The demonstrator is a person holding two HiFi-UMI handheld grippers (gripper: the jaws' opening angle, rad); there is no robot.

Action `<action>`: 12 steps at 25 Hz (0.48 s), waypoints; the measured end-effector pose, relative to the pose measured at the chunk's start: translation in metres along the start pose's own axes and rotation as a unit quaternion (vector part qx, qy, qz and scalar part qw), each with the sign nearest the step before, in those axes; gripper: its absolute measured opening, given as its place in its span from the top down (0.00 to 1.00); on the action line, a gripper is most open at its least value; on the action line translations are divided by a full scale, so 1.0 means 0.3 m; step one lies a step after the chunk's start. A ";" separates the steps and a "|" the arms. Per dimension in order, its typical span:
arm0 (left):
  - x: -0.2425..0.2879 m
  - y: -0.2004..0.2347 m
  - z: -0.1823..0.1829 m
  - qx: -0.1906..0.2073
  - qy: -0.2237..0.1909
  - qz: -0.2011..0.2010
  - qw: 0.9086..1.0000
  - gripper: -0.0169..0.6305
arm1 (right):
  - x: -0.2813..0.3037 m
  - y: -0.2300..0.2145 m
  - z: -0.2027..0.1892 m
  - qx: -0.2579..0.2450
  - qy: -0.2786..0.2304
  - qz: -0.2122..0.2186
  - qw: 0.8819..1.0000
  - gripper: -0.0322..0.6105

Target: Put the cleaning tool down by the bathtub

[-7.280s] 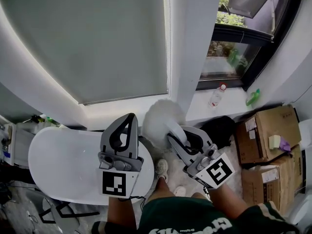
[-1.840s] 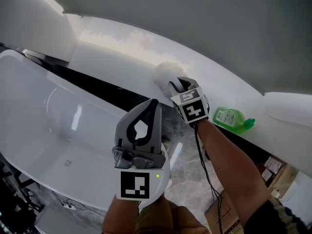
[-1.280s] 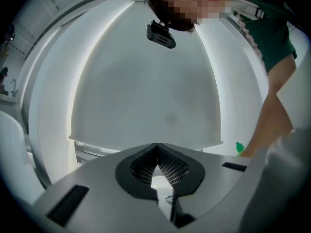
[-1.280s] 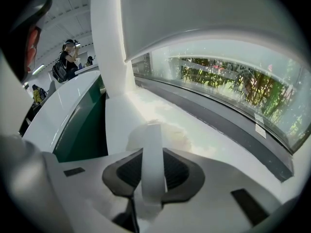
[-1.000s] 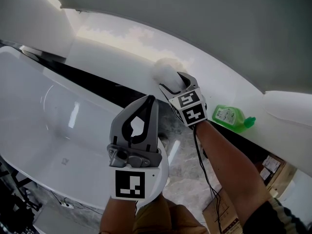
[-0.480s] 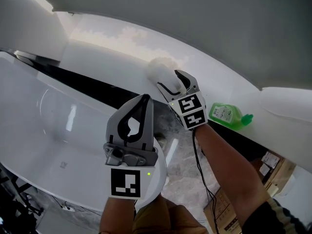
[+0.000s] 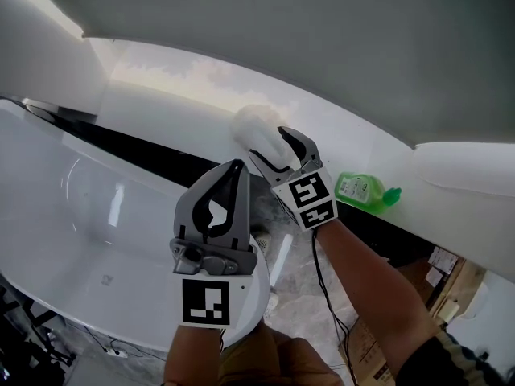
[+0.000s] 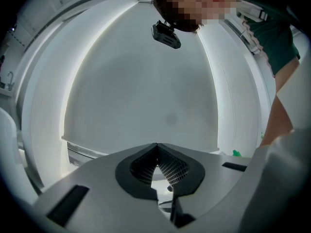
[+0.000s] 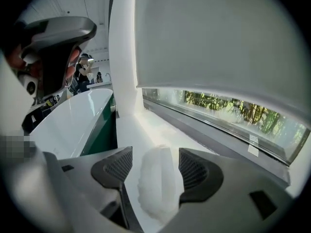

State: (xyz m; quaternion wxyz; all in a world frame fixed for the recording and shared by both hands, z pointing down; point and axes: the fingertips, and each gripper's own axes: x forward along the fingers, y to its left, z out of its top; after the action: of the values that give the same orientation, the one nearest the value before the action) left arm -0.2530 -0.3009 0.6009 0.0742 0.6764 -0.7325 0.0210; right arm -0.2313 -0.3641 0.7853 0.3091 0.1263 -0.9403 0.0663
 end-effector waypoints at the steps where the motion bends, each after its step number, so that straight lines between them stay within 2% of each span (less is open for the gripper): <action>1: 0.001 -0.004 0.008 0.003 0.000 -0.001 1.000 0.96 | -0.017 0.005 0.013 0.002 -0.007 0.000 1.000 0.49; 8: 0.000 -0.021 0.074 0.000 0.003 0.000 1.000 0.96 | -0.152 0.044 0.125 0.009 -0.048 -0.002 0.999 0.49; 12: -0.014 -0.043 0.120 0.011 -0.001 0.005 1.000 0.96 | -0.244 0.058 0.190 0.008 -0.070 0.001 0.998 0.49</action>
State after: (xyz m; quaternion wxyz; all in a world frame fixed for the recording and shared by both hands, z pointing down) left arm -0.2427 -0.3025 0.5639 0.0661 0.6732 -0.7359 0.0289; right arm -0.2115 -0.3446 0.6950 0.2413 0.1317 -0.9593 0.0649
